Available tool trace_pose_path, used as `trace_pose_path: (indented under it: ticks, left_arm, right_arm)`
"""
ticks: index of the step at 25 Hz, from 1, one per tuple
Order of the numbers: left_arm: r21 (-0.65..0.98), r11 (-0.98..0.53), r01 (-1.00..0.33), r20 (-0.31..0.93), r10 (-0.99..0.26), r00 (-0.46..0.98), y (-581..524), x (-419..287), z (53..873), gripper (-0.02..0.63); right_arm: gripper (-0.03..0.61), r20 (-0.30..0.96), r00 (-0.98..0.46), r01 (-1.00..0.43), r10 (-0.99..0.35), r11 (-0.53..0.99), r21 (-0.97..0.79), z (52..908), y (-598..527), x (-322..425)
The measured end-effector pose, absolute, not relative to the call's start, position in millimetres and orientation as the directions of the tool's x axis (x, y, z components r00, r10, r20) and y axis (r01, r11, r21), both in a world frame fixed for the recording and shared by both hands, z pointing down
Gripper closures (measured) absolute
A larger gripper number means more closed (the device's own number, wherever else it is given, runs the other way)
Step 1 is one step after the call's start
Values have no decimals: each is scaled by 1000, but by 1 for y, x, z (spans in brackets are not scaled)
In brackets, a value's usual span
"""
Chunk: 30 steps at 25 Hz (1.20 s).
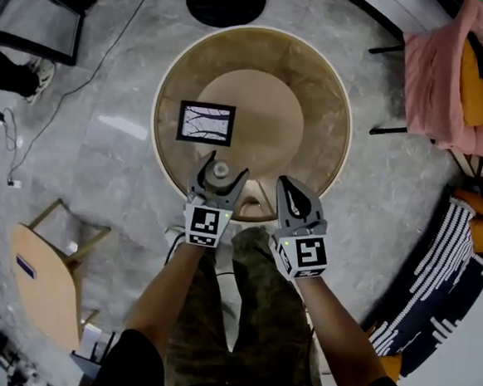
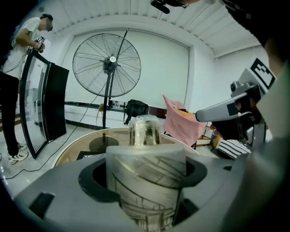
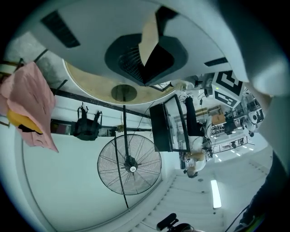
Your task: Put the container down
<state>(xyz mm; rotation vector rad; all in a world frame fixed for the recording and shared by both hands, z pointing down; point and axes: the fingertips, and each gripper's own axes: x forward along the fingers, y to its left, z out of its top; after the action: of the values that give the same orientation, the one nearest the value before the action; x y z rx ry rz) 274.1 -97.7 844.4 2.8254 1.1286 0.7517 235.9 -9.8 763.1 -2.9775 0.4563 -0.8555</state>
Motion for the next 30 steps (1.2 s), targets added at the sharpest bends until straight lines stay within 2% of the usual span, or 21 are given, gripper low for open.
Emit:
trace_pose_path:
  ticks: [4, 11, 30]
  left_arm:
    - [174, -723, 669, 425, 668, 611, -85, 276, 867, 264]
    - [164, -717, 678, 444, 667, 598, -67, 270, 903, 264]
    - [84, -683, 726, 490, 663, 567, -37, 257, 934, 264]
  right_arm:
    - [557, 500, 830, -250, -246, -966, -61, 777, -5, 240]
    - [557, 521, 810, -283, -270, -958, -55, 797, 1, 230]
    - [557, 574, 781, -256, -248, -964, -69, 828, 33, 191]
